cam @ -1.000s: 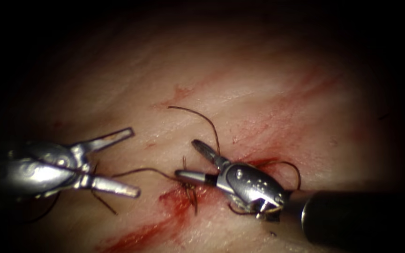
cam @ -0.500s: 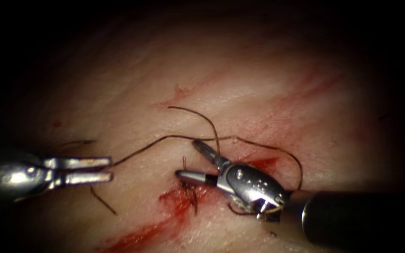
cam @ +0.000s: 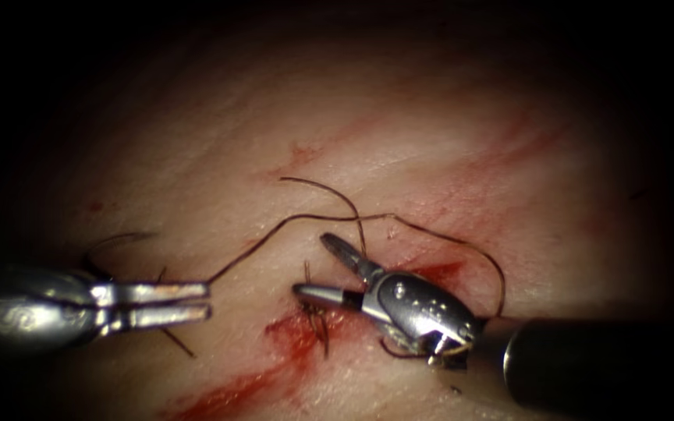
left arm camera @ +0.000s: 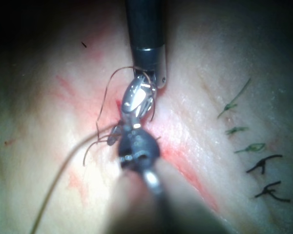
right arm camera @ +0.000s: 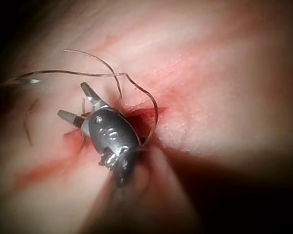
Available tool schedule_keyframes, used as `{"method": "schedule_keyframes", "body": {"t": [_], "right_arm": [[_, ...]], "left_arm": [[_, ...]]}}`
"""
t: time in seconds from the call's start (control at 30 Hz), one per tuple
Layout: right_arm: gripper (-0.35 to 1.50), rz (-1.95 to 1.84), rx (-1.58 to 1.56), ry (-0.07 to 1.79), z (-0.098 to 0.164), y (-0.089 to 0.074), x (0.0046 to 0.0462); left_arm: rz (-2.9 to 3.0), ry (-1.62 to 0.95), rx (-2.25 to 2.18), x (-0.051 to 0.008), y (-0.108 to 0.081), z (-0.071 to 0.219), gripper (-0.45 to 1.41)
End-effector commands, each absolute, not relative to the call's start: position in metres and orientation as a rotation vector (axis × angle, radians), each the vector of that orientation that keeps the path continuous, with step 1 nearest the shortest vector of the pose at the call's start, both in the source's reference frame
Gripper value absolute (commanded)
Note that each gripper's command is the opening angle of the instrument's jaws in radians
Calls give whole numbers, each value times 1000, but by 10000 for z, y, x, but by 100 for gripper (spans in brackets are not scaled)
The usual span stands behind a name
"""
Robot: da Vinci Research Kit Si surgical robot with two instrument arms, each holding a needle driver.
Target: Wound Closure
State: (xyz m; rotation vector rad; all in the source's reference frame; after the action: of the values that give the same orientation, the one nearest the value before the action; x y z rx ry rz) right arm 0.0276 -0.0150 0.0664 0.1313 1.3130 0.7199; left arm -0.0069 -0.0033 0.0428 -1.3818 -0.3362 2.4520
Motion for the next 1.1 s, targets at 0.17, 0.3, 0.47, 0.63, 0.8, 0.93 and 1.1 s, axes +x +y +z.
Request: {"method": "schedule_keyframes", "body": {"t": [0.17,0.3,0.47,0.63,0.8,0.93,1.1], "right_arm": [[116,692,153,1384,640,-152,276],[116,677,141,1441,623,-148,267],[116,659,146,1496,613,-142,254],[116,641,155,1531,612,-142,255],[116,663,83,1521,608,-127,246],[115,690,44,1504,611,-115,234],[115,696,32,1453,625,-109,231]], "left_arm": [[2454,-343,-1386,-70,-26,452,-45],[2477,-342,-1377,-64,-37,459,-45],[2502,-332,-1359,-57,-43,470,-45],[2529,-312,-1344,-60,-45,492,-45],[2564,-346,-1335,-67,-75,501,-45],[2575,-375,-1344,-71,-96,488,-45],[2575,-413,-1363,-81,-118,461,-45]]}}
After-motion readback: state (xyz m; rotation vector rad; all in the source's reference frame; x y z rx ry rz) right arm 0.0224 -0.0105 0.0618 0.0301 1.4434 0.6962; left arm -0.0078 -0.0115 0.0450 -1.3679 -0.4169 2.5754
